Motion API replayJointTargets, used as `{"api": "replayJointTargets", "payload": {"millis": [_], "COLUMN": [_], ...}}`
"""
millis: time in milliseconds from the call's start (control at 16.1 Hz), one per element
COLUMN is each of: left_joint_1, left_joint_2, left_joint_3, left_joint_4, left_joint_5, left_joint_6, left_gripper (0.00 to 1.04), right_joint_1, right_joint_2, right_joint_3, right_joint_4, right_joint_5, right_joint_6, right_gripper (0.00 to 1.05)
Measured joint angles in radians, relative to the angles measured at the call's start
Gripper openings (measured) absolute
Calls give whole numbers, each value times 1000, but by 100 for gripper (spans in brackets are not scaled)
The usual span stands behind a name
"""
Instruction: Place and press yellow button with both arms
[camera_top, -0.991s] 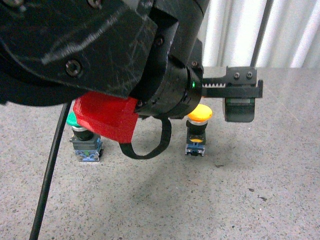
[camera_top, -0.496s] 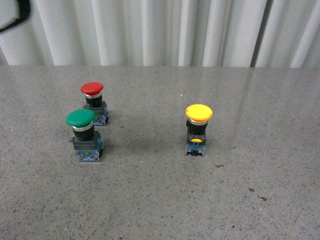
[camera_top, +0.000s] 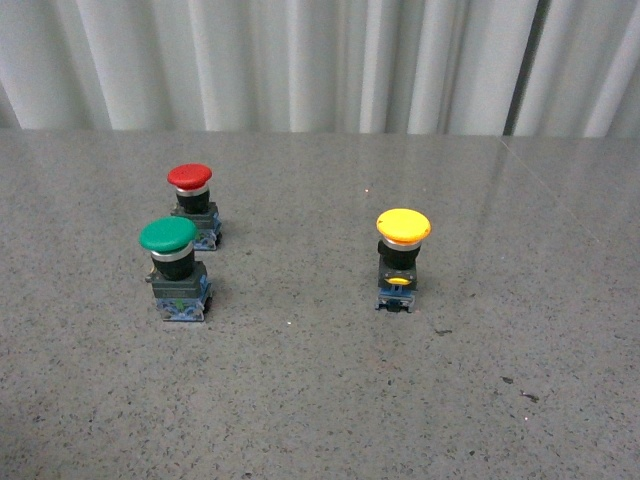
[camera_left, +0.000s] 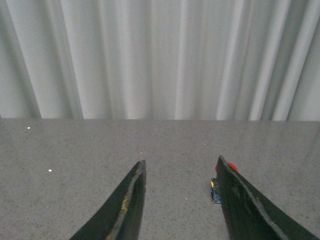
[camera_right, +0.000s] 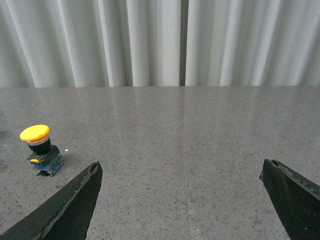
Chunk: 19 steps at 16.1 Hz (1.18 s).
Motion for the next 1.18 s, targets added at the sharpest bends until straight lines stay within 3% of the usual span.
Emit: {"api": "replayJointTargets", "payload": {"millis": [248, 372, 496, 1177], "left_joint_1": [82, 115, 225, 221], "left_joint_2": [-96, -152, -195, -378], "left_joint_3": [-155, -203, -241, -344], "left_joint_4": [23, 29, 24, -53], "left_joint_5": [90, 124, 222, 234], "left_joint_6": [-19, -20, -20, -21], "left_gripper": [1, 2, 2, 2], "right_joint_1": [0, 0, 0, 0], "right_joint_2": [0, 0, 0, 0], "right_joint_3": [0, 0, 0, 0], "right_joint_4": [0, 0, 0, 0], "right_joint_5": [0, 0, 1, 0], "right_joint_6": [0, 0, 0, 0], "right_gripper": [98, 98, 98, 98]}}
